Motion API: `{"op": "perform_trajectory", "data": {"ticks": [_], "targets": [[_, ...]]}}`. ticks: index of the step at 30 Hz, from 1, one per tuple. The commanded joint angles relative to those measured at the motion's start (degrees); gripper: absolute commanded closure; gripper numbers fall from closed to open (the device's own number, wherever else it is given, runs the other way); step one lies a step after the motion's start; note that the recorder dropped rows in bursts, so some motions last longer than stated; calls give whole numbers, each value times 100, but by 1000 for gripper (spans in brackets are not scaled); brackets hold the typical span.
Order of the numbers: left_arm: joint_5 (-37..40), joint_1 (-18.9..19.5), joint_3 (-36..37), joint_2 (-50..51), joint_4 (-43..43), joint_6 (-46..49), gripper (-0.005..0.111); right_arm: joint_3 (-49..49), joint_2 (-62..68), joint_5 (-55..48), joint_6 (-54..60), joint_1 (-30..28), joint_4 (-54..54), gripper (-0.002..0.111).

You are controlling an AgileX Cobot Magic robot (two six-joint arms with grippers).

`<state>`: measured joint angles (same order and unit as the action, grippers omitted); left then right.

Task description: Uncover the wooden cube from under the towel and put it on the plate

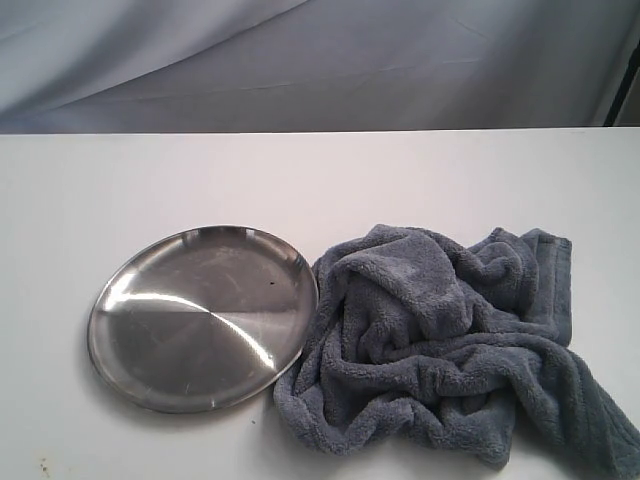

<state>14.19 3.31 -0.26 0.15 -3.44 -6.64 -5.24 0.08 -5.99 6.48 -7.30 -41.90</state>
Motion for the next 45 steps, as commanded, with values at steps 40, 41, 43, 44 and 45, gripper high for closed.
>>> {"op": "perform_trajectory", "data": {"ticks": [40,41,43,44,45], "targets": [[-50,11,26,-15,-26,-20,107,-4596,7861,-5185,1399,3047,2546,108],[-50,11,26,-15,-26,-20,107,-4640,7930,-5185,1362,3179,2590,108],[-50,11,26,-15,-26,-20,107,-4806,8090,-5185,1245,3499,2686,108],[-50,11,26,-15,-26,-20,107,-4914,8164,-5185,1232,3653,2687,108],[-50,11,26,-15,-26,-20,107,-5006,8242,-5185,1232,3802,2687,108]]}}
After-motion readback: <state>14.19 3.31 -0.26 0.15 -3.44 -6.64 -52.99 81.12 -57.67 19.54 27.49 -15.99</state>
